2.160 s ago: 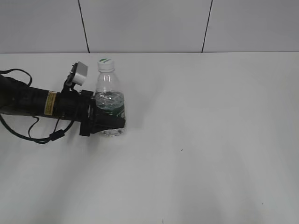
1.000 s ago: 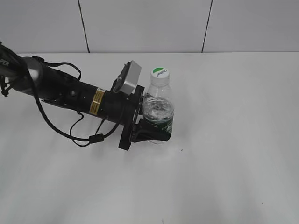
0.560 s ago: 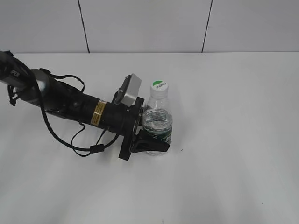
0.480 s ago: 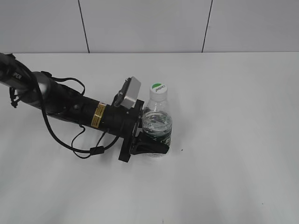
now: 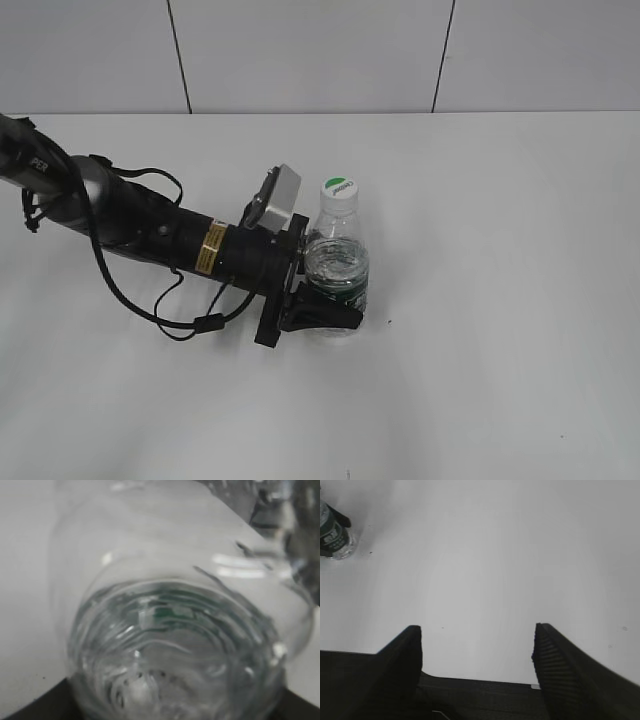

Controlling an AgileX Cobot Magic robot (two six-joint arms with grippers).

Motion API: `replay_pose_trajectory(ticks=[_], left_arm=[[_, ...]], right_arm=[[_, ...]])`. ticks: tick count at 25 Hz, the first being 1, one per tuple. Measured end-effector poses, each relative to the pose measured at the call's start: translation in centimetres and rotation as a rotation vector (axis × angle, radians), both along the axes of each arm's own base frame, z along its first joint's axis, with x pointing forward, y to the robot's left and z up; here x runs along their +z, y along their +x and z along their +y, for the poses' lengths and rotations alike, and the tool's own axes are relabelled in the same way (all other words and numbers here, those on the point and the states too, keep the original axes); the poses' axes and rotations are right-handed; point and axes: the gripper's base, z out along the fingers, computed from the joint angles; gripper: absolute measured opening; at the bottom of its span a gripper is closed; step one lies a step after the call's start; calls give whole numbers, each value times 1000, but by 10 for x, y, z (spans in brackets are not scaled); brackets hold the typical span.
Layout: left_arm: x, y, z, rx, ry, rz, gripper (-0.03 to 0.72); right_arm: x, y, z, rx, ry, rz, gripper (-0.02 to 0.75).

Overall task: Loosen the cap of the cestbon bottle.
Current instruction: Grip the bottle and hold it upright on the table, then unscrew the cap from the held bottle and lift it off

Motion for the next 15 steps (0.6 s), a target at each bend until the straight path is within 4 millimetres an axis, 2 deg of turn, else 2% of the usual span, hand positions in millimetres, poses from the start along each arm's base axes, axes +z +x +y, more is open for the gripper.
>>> replay_pose_trajectory(ticks=[6, 10, 15], left_arm=[[0, 0, 0, -1, 0, 0, 408], [0, 0, 0, -2, 0, 0, 408], [0, 0, 0, -5, 0, -2, 408]], right_arm=[[29, 48, 11, 16, 70, 125, 528], [44, 90, 24, 37, 153, 291, 501], [64, 139, 41, 63, 276, 363, 484]])
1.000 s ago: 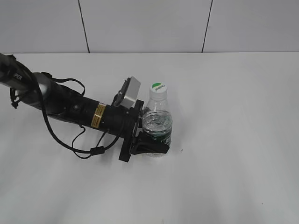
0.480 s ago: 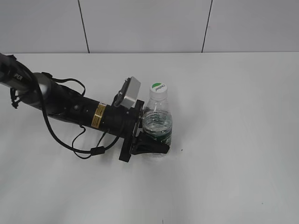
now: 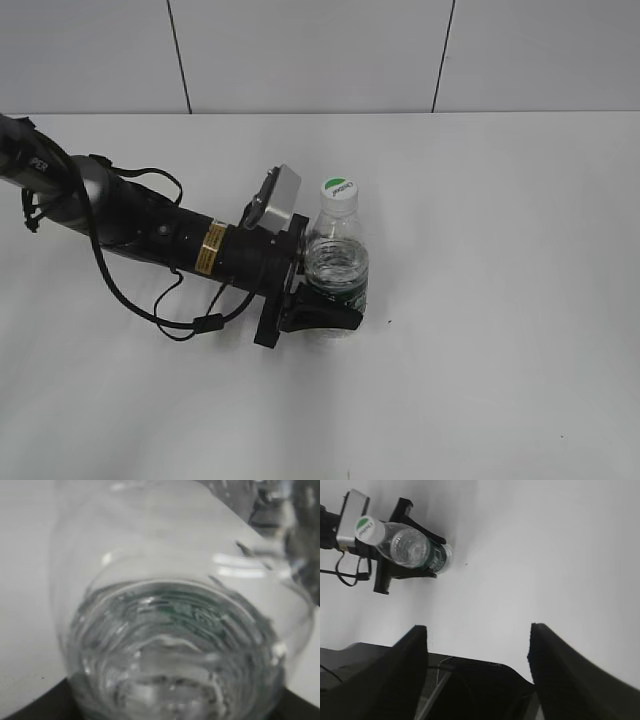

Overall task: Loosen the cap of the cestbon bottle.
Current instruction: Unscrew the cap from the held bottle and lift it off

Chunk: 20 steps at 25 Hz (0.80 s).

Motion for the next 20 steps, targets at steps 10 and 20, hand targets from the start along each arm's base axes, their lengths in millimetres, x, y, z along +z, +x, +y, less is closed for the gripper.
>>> replay_pose_trajectory(ticks=[10, 20], left_arm=[[0, 0, 0, -9, 5, -3, 408], [-1, 0, 0, -9, 11, -6, 408]], right_arm=[[-17, 79, 75, 0, -20, 193, 483], [-58, 122, 149, 30, -61, 310, 483]])
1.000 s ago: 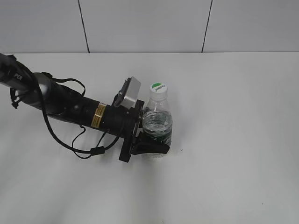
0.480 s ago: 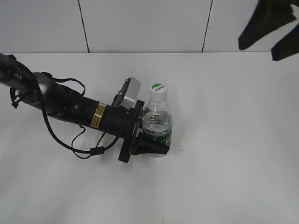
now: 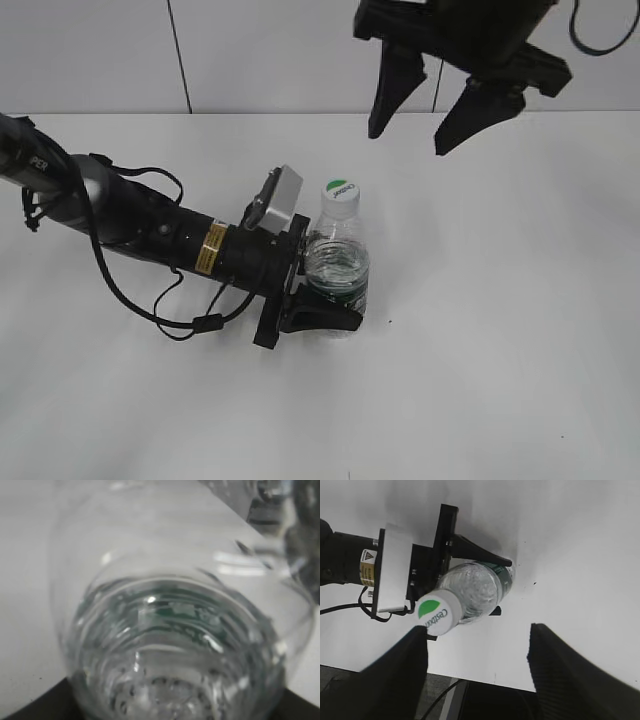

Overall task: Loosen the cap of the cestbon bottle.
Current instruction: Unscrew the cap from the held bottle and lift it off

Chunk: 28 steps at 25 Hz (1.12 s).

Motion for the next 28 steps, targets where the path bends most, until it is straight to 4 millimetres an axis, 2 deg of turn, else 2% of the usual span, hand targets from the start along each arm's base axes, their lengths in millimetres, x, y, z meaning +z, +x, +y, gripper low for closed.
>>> replay_pose_trajectory(ticks=[16, 23, 28], left_arm=[[-1, 1, -1, 10, 21, -13, 408], [-1, 1, -1, 13, 22, -13, 408], [-1, 1, -1, 16, 21, -13, 408]], right_arm=[[-30, 7, 41, -10, -17, 84, 483], [-30, 7, 45, -33, -14, 92, 483], [-42, 9, 51, -28, -30, 118, 483]])
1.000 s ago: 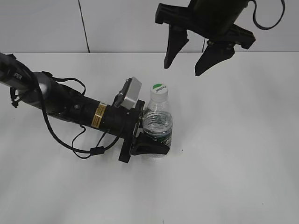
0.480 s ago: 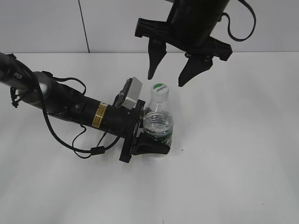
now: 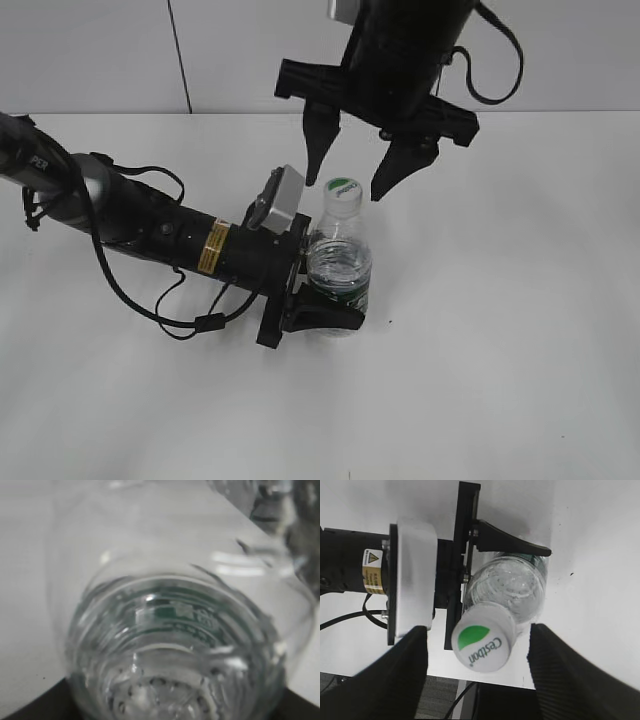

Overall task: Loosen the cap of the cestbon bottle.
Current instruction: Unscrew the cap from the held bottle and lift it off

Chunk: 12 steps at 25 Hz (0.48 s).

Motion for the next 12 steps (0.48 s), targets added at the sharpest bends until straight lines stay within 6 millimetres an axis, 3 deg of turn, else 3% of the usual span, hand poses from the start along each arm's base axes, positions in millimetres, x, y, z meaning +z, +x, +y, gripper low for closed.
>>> replay_pose_trajectory(ticks=[7, 12], left_arm=[[0, 0, 0, 3, 1, -1, 408], [0, 0, 0, 5, 3, -1, 408]], right_arm=[[-12, 0, 6, 13, -23, 19, 482], [-6, 3, 7, 15, -21, -9, 409]])
